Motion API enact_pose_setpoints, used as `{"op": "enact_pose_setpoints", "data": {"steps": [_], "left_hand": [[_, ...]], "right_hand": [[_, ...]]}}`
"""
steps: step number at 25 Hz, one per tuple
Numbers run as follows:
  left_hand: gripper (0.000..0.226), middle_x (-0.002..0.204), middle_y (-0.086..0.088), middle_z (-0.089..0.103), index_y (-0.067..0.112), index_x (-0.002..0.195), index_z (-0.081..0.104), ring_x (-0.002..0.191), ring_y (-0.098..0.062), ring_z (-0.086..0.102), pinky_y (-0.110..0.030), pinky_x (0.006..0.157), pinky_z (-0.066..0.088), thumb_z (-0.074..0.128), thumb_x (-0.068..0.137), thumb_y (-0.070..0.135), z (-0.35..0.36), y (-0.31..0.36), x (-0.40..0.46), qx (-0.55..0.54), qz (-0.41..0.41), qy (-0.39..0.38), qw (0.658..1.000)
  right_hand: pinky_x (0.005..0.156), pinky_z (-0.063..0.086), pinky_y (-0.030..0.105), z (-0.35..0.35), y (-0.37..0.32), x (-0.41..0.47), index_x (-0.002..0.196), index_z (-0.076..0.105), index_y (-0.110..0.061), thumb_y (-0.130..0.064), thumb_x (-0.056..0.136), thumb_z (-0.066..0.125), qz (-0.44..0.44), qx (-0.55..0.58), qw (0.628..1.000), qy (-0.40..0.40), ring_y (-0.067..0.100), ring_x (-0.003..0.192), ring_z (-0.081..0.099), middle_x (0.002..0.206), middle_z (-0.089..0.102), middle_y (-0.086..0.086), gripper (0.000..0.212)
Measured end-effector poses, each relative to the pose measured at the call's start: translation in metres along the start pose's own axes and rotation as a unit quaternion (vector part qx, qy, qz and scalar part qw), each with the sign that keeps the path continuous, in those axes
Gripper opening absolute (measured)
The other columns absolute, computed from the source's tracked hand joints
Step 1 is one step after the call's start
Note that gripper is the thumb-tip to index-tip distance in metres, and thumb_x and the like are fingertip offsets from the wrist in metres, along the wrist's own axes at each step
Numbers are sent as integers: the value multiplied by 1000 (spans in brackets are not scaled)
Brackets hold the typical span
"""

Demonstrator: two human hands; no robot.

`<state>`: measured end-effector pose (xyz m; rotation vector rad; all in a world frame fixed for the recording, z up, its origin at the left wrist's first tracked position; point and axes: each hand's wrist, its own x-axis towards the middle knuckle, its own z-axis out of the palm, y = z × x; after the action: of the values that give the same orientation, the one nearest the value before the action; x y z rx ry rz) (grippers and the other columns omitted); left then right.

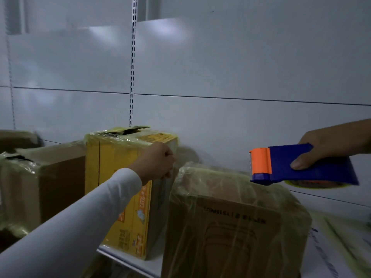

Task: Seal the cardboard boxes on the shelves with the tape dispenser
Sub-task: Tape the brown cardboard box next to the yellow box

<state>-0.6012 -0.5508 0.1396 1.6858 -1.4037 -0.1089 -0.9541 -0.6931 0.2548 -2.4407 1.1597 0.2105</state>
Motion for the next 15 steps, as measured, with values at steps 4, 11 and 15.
{"op": "enact_pose_setpoints", "data": {"steps": [4,11,15], "left_hand": [[28,59,-14,67,-6,75,66,50,-23,66,-23,44,47,48,93,7,8,-6,6,45,-7,6,999],[26,63,-7,64,5,73,64,47,-11,57,-15,40,39,52,94,15,36,-32,6,15,-44,9,999],[29,67,-10,66,7,71,66,46,-6,57,-14,40,41,54,95,18,46,-42,3,-65,-58,8,996]], "right_hand": [[62,52,24,0,-7,14,89,77,-15,-71,65,76,13,-3,1000,-24,22,74,73,90,76,13,60],[68,53,27,0,5,35,98,75,-12,-68,72,74,22,-6,999,-41,24,79,72,96,76,14,62],[75,55,30,1,16,45,103,75,-17,-67,77,70,18,-10,998,-51,27,87,73,102,76,11,57]]}}
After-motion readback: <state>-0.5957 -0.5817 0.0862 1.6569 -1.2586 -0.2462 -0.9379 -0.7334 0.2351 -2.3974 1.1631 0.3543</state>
